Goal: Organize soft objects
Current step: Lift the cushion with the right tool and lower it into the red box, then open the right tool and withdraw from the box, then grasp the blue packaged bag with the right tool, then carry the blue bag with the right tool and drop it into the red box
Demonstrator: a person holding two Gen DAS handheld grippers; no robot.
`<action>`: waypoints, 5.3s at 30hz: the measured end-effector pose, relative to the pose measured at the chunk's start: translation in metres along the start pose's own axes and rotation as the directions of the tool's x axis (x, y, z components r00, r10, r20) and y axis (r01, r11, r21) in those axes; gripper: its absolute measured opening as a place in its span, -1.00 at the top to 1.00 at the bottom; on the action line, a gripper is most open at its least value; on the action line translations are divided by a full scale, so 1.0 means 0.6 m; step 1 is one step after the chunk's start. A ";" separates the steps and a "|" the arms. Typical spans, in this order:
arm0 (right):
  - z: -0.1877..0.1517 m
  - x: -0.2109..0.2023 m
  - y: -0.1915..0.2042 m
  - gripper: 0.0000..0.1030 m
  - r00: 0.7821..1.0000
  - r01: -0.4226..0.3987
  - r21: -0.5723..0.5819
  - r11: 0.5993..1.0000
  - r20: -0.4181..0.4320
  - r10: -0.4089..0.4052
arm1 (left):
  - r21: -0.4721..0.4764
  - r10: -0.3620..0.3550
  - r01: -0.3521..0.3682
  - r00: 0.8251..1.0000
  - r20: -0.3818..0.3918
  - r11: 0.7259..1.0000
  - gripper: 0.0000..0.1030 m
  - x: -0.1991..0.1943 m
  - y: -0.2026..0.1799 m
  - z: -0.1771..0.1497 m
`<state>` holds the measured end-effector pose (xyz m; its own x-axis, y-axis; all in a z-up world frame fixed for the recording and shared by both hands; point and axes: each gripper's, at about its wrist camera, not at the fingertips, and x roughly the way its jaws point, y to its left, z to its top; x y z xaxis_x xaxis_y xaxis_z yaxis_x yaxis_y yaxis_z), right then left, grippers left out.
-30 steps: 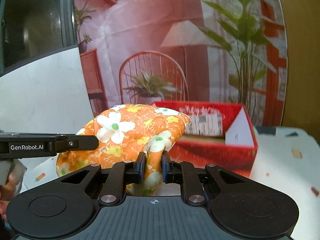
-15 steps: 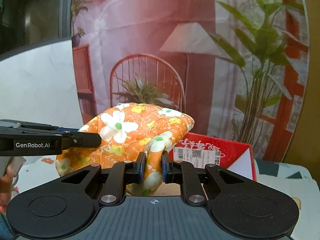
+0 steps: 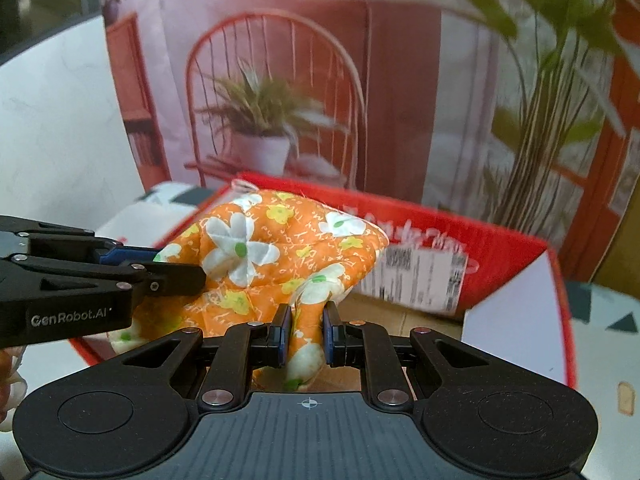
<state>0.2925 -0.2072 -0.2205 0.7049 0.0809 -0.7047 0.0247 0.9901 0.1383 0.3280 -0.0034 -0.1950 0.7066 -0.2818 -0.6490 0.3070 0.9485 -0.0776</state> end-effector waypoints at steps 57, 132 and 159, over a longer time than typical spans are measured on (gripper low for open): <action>-0.241 -0.228 0.038 -0.62 0.993 0.054 0.087 0.995 0.098 -0.062 | -0.145 -0.028 0.034 0.999 0.045 0.989 -0.69 -0.199 -0.083 -0.179; -0.324 -0.244 0.008 0.07 0.997 -0.060 0.252 0.966 0.061 0.046 | -0.209 -0.264 0.244 0.962 -0.074 0.947 0.02 -0.141 -0.107 -0.277; -0.147 -0.331 0.017 0.14 0.938 -0.109 0.055 0.992 0.336 0.085 | -0.071 -0.247 0.274 0.932 0.264 0.959 -0.15 -0.246 -0.097 -0.116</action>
<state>0.0902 -0.2032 -0.1403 0.9017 0.1210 -0.4151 -0.0135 0.9674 0.2527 0.1616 -0.0071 -0.1472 0.7515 -0.5351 -0.3859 0.4431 0.8427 -0.3056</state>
